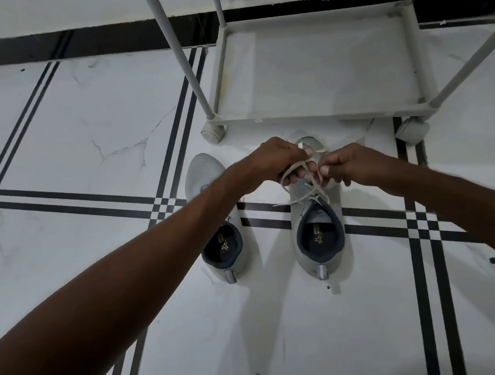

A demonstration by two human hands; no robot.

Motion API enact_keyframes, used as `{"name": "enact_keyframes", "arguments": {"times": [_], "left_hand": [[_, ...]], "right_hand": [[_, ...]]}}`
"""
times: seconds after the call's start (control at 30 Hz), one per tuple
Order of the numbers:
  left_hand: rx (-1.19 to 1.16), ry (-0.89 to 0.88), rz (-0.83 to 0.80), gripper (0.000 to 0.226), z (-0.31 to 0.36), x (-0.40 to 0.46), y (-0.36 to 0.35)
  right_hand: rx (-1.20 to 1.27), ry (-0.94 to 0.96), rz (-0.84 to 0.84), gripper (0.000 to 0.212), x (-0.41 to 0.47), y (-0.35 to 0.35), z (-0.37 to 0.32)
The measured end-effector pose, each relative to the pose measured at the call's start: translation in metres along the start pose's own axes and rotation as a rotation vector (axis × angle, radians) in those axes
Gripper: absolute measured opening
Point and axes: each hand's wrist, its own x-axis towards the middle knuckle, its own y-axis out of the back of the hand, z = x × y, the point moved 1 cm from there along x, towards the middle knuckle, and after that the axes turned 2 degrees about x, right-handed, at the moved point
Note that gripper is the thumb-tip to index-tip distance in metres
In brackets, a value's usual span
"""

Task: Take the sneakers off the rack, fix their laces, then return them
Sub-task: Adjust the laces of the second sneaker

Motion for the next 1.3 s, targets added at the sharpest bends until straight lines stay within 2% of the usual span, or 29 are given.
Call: {"name": "enact_keyframes", "arguments": {"times": [0.1, 0.2, 0.27, 0.37, 0.43, 0.5, 0.57, 0.6, 0.73, 0.83, 0.93, 1.07, 1.2, 1.3], "left_hand": [[0.053, -0.025, 0.038, 0.022, 0.000, -0.001, 0.004], [0.201, -0.129, 0.085, 0.012, -0.002, -0.002, 0.009], [0.415, -0.208, 0.129, 0.007, -0.003, -0.003, 0.010], [0.785, -0.398, 0.307, 0.009, -0.006, -0.003, -0.001], [0.964, -0.486, 0.452, 0.010, -0.013, -0.001, -0.012], [1.026, -0.523, 0.565, 0.008, -0.018, -0.001, -0.020], [1.000, -0.543, 0.646, 0.005, -0.020, -0.003, -0.023], [0.965, -0.548, 0.670, 0.003, -0.021, -0.004, -0.024], [0.680, -0.515, 0.685, 0.011, -0.018, -0.010, -0.036], [0.384, -0.404, 0.591, 0.017, -0.020, -0.010, -0.040], [0.260, -0.334, 0.562, 0.017, -0.021, -0.012, -0.037], [0.044, -0.172, 0.438, 0.006, -0.034, -0.015, -0.030], [-0.245, 0.170, 0.325, 0.021, -0.060, -0.020, -0.017], [-0.154, 0.395, 0.306, 0.025, -0.079, -0.027, -0.016]], "right_hand": [[-0.053, 0.021, 0.041, 0.026, -0.003, 0.000, -0.006], [-0.092, 0.052, 0.114, 0.036, -0.007, 0.005, -0.015], [-0.085, -0.002, 0.016, 0.037, -0.011, 0.002, -0.021], [-0.143, -0.102, -0.120, 0.039, -0.014, -0.013, -0.021], [-0.177, -0.109, -0.019, 0.032, -0.012, -0.019, -0.015], [-0.232, -0.082, 0.225, 0.031, -0.007, -0.019, -0.007], [-0.287, -0.051, 0.419, 0.029, -0.003, -0.017, -0.005], [-0.232, -0.052, 0.426, 0.029, -0.001, -0.016, -0.005], [0.364, -0.242, 0.165, 0.033, 0.005, -0.020, -0.012], [0.603, -0.346, 0.078, 0.027, 0.009, -0.021, -0.010], [0.720, -0.431, 0.050, 0.013, 0.011, -0.018, -0.009], [0.877, -0.469, 0.153, 0.016, 0.013, -0.012, -0.007], [1.064, -0.507, 0.312, 0.023, 0.008, 0.005, 0.013], [0.858, -0.614, 0.463, 0.019, 0.002, 0.012, 0.035]]}}
